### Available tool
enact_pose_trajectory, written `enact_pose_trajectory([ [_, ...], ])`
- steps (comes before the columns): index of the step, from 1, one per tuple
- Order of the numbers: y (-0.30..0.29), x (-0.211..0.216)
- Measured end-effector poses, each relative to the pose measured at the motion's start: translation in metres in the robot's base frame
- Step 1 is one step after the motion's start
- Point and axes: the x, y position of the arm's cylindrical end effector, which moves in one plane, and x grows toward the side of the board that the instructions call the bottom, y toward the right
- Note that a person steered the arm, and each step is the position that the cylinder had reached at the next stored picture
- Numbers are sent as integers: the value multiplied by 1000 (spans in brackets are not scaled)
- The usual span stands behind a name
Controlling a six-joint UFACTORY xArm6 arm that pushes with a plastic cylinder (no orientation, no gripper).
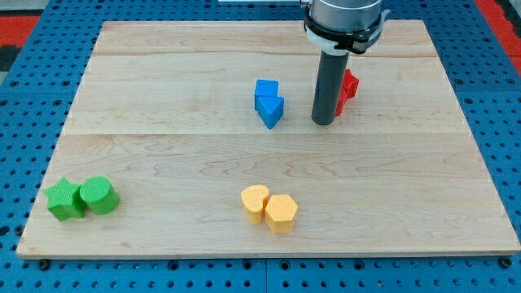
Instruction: Move the red star to the top right of the red circle
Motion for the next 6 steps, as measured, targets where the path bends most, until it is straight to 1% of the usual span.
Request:
enact_pose_trajectory([
  [1, 0, -8],
  [2, 15, -20],
  [4, 43, -20],
  [5, -13, -12],
  [6, -6, -68],
])
